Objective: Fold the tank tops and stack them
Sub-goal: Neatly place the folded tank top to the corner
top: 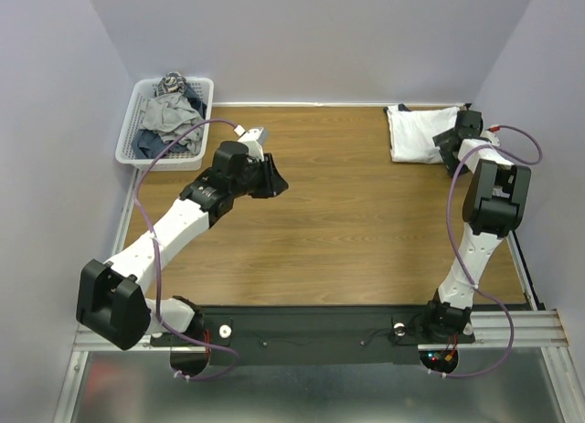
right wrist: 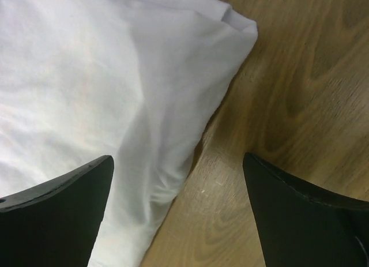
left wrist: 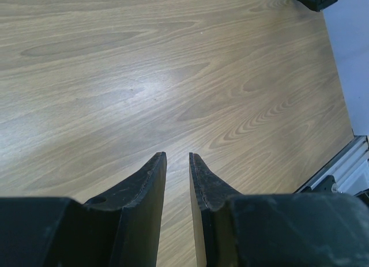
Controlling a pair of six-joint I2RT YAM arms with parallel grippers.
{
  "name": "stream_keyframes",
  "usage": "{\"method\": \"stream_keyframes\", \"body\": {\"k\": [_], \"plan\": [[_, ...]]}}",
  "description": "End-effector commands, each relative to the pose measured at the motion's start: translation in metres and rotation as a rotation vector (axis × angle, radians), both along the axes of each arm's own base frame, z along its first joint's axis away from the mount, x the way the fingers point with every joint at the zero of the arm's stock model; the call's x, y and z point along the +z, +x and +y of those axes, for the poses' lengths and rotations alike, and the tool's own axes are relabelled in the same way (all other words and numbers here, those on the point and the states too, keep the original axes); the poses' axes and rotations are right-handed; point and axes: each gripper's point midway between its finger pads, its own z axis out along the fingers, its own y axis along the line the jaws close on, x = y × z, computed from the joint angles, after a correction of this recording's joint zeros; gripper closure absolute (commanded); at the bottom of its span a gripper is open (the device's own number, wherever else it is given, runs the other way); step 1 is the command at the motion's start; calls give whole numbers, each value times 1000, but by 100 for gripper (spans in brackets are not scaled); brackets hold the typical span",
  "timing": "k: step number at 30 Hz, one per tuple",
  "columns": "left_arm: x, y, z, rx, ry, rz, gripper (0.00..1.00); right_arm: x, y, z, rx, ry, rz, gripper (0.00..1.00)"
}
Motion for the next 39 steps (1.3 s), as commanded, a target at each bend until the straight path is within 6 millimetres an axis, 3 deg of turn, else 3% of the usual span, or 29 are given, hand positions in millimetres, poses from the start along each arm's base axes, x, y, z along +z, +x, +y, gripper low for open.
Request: {"method": "stream_keyframes", "body": {"k": [1, 4, 6, 10, 14, 20, 21, 22, 23, 24, 29, 34, 39], "plan": [[41, 4, 7, 28, -44, -94, 66, 6, -7, -5, 45, -34, 41, 0], [44, 5, 8, 37, -46, -94, 66, 5, -3, 4, 106, 6, 31, 0], [47, 6, 8, 45, -51, -99, 66, 8, -4, 9, 125, 14, 20, 6], [47, 11, 11, 64, -49, -99, 66, 19, -13, 22, 169, -6, 6, 18], [42, 17, 9, 64, -45, -87, 66, 33, -28, 35, 217, -54, -1, 19], [40, 25, 10, 72, -40, -85, 66, 65, -42, 88, 354, -122, -59, 15], [41, 27, 11, 76, -41, -88, 65, 61, -50, 111, 412, -140, -47, 15], [41, 28, 11, 79, -40, -89, 65, 83, -55, 121, 431, -163, -90, 13], [40, 30, 11, 83, -40, -85, 65, 94, -65, 149, 505, -178, -123, 12], [38, 30, 11, 84, -40, -81, 65, 96, -65, 166, 558, -185, -131, 12], [28, 31, 12, 101, -46, -64, 66, 128, -117, 246, 787, -194, -240, 0], [16, 32, 19, 141, -25, -67, 65, 151, -161, 275, 934, -136, -365, 0], [0, 26, 23, 166, 0, -63, 65, 186, -189, 266, 960, -196, -485, 0]]}}
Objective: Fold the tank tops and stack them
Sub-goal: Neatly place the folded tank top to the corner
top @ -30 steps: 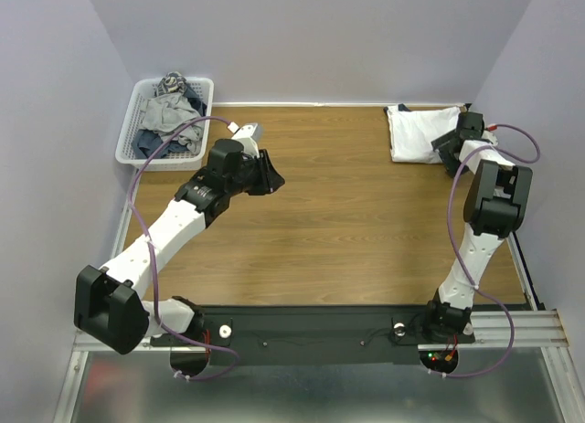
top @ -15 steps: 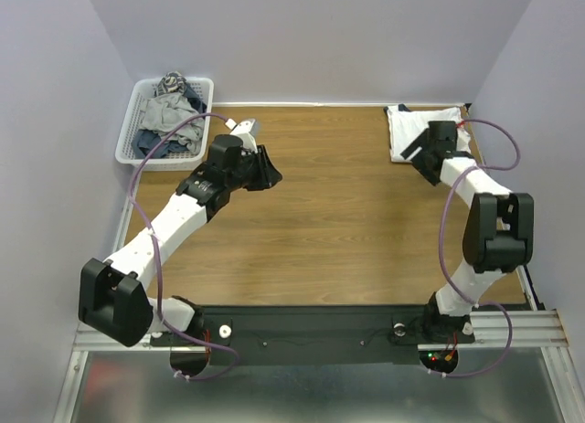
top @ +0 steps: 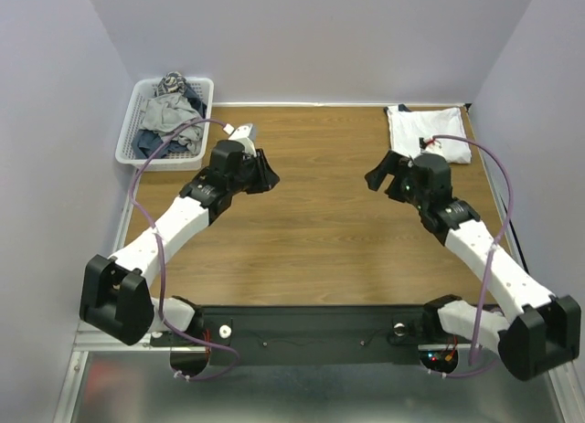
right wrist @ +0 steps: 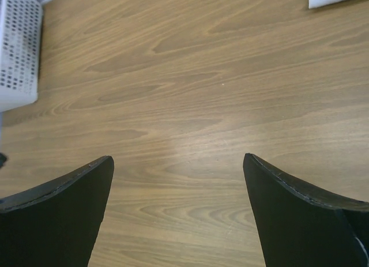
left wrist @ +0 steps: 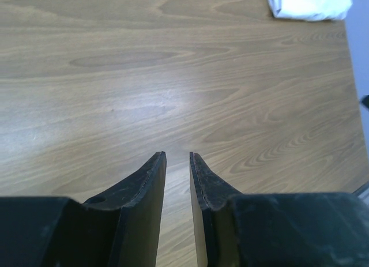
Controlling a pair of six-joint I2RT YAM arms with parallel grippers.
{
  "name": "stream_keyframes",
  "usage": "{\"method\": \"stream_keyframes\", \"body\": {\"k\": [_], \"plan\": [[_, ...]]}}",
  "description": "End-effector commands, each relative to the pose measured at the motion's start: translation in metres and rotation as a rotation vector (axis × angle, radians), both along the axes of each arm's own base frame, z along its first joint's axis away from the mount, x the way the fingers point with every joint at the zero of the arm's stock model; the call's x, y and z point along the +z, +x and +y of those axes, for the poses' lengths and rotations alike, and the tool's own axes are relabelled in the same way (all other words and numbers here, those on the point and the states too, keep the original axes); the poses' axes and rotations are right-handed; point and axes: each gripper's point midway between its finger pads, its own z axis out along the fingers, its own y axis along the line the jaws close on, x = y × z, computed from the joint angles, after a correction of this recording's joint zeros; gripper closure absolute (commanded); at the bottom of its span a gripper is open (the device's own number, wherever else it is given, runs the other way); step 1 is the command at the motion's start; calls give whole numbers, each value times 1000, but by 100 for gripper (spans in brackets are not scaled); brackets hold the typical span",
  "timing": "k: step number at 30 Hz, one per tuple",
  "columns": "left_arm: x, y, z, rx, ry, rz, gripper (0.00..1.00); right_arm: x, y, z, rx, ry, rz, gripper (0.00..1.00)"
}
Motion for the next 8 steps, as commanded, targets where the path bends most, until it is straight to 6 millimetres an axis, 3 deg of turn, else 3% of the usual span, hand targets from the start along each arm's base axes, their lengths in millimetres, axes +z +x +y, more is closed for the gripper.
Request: {"method": "stream_keyframes", "body": {"k": [1, 4, 8], "plan": [[4, 0, 4, 34, -9, -50, 65, 44, -8, 0, 50, 10, -157, 0], [-3, -2, 5, 44, -6, -39, 65, 53, -11, 2, 74, 9, -173, 0], [-1, -3, 6, 51, -13, -37, 65, 43, -8, 3, 64, 11, -135, 0]]}}
